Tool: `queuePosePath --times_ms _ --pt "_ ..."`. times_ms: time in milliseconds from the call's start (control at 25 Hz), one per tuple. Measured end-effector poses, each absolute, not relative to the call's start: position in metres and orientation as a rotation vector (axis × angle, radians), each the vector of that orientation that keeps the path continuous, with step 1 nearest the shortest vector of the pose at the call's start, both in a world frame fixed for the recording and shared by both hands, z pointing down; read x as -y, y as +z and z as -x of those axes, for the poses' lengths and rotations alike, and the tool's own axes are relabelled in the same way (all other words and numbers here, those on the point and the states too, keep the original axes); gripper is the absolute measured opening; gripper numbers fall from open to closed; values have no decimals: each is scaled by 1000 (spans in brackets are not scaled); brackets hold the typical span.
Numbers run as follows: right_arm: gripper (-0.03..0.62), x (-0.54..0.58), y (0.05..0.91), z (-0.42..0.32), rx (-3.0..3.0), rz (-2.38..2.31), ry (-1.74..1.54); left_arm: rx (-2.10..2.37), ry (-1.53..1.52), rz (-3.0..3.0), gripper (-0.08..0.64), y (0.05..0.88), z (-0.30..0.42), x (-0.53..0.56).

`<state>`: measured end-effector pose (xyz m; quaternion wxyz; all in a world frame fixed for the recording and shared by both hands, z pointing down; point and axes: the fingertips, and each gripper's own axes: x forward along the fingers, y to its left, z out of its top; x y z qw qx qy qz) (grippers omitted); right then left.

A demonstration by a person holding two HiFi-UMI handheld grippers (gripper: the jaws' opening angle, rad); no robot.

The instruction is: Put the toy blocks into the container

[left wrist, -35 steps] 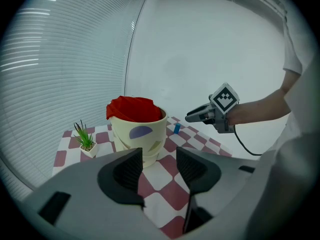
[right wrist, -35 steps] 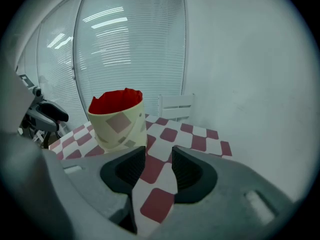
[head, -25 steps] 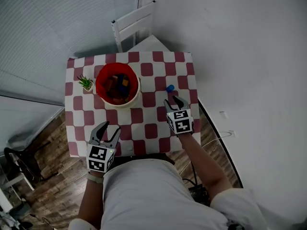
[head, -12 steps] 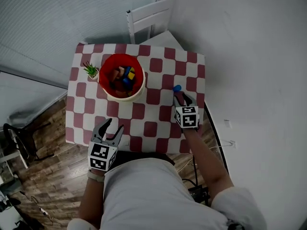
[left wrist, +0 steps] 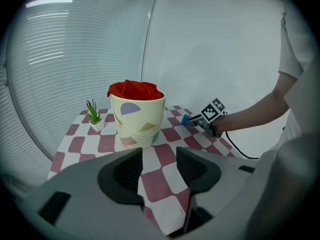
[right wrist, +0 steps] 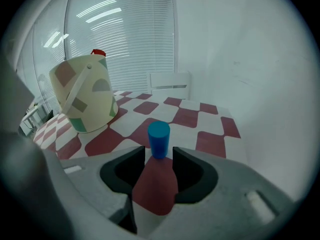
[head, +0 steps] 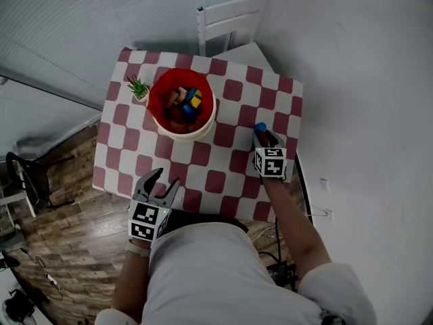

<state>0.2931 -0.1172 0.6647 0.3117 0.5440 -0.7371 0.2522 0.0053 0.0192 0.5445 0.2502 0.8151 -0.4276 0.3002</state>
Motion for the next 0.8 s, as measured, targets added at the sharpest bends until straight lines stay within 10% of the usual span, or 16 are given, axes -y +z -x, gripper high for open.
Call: queuePosePath --times_ms 800 --pt "143 136 655 -281 1964 -1443 616 1185 791 -2196 195 546 7 -16"
